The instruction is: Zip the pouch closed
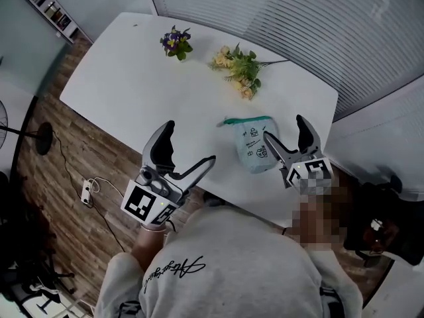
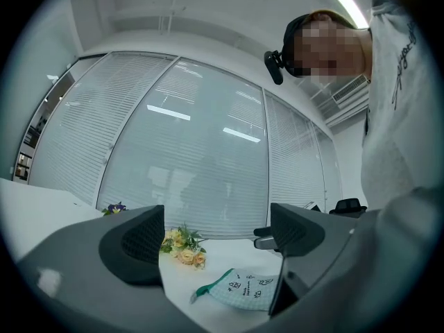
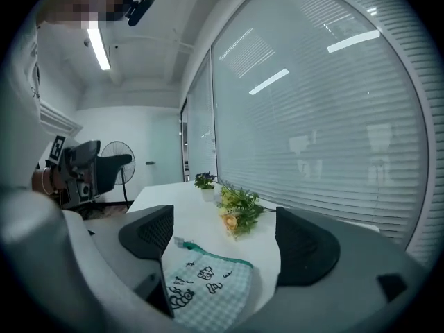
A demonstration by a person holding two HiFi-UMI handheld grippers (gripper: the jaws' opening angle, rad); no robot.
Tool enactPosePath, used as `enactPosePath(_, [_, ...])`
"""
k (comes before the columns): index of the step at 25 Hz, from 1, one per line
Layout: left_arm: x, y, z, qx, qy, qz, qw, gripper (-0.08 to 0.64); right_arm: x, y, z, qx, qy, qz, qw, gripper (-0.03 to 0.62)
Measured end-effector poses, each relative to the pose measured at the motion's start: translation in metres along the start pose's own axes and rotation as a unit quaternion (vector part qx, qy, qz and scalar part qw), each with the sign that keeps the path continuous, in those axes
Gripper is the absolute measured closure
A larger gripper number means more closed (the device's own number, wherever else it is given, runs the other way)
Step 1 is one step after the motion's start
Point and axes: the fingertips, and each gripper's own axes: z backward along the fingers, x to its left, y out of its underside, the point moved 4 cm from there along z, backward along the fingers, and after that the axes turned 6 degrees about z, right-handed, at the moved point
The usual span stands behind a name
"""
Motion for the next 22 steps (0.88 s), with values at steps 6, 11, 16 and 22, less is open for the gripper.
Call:
enactPosePath(6, [-0.002,0.004,-0.007,0.008,-0.007,0.003,0.9999,0.100,-0.020,0.039,-0.033,0.067,-0.024,0.015,0.997,0.170])
enactPosePath(11, [-0.006,0.009,-0.009,0.015,-0.014,0.004,0.9998,0.100,-0.026,0.066,-0.054,0.117,-0.055,0.014,0.991,0.215])
enactPosePath(16, [-0.008,0.015,-0.010,0.018,-0.022,0.008,0.9996,0.100,-0.022,0.085,-0.069,0.164,-0.083,0.022,0.983,0.239])
enactPosePath(22, [-0.009,0.020,-0.009,0.021,-0.028,0.010,0.9993,0.100,-0.023,0.102,-0.075,0.201,-0.094,0.018,0.975,0.279])
